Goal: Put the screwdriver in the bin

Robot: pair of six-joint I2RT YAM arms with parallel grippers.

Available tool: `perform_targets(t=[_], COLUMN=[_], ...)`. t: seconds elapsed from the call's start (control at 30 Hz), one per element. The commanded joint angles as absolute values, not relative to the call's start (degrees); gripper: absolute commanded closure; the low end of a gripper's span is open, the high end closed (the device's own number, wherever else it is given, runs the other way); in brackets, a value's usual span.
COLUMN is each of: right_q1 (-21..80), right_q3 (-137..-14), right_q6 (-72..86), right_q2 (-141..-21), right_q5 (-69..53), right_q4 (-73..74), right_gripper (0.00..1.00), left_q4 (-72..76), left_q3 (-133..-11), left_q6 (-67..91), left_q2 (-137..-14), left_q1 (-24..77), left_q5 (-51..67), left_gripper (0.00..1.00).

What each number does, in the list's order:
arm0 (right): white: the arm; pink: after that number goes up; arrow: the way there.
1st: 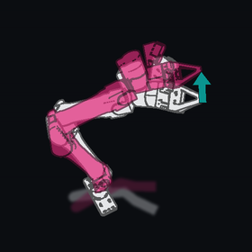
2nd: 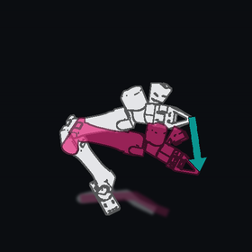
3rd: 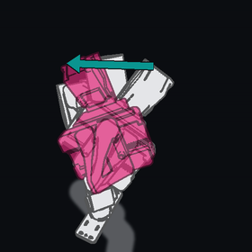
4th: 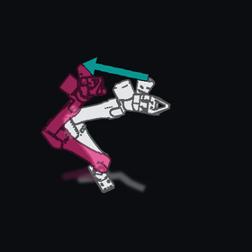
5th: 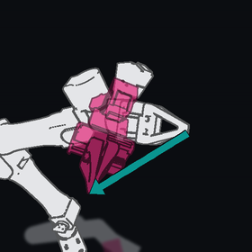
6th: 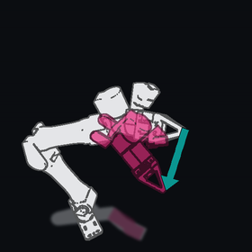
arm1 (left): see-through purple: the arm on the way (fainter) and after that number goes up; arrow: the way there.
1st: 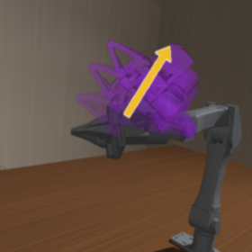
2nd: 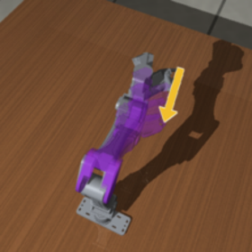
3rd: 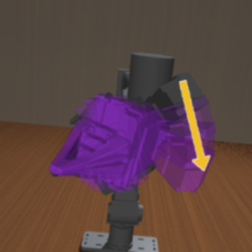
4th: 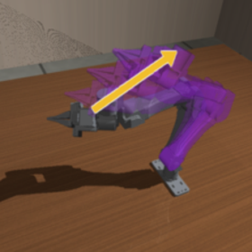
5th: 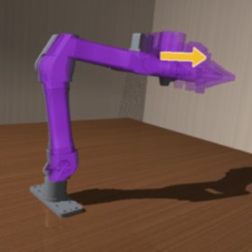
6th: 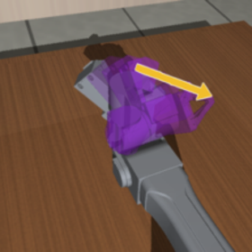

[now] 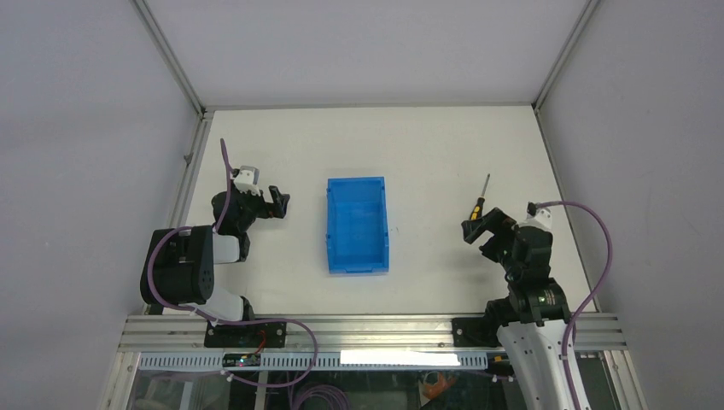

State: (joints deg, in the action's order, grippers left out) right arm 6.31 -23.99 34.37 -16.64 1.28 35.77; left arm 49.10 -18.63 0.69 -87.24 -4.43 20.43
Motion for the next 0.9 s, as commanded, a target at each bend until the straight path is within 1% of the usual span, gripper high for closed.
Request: perform_targets(t=[0.0, 0.1, 0.17, 0.27, 0.37, 0.43, 0.57, 0.67, 0.87], right_q1=[6.33, 6.33, 6.33, 5.86, 3.08, 1.55, 0.22, -1.12, -1.58], right_q3=[-32.47, -41.14, -50.67, -65.1, -78.16, -82.83, -84.76, -82.32, -77.25], right_q6=[30.17, 28.01, 25.75, 23.15, 22.12, 21.0, 20.54, 19.96, 18.07], right_q2=[-20.28, -29.44, -39.57, -57.17, -74.99, -84.03, -97.06, -102.28, -109.52], right_q5=[2.46, 7.46, 10.42, 13.32, 9.38, 7.06, 11.71, 11.0, 8.78], right_q4=[26.63, 27.32, 31.26, 41.74, 53.31, 57.27, 57.17, 53.71, 47.58], right_gripper=[0.01, 0.01, 0.01, 0.01, 0.01, 0.01, 0.01, 0.03, 0.17], left_q4=[52.41, 52.38, 52.38, 52.47, 52.55, 52.58, 52.56, 52.64, 52.91], left_q3=[-19.43, -19.42, -19.43, -19.42, -19.45, -19.49, -19.42, -19.43, -19.41], left_q6=[0.53, 0.53, 0.53, 0.53, 0.53, 0.53, 0.53, 0.53, 0.53], left_q2=[-86.89, -86.92, -86.9, -86.92, -86.93, -87.0, -86.99, -87.01, -87.02], left_q1=[-4.03, -3.98, -3.96, -3.97, -4.04, -4.02, -3.99, -4.0, -4.04], left_q5=[20.71, 20.65, 20.66, 20.65, 20.65, 20.66, 20.66, 20.66, 20.68], left_gripper=[0.01, 0.01, 0.01, 0.01, 0.01, 0.01, 0.01, 0.01, 0.01])
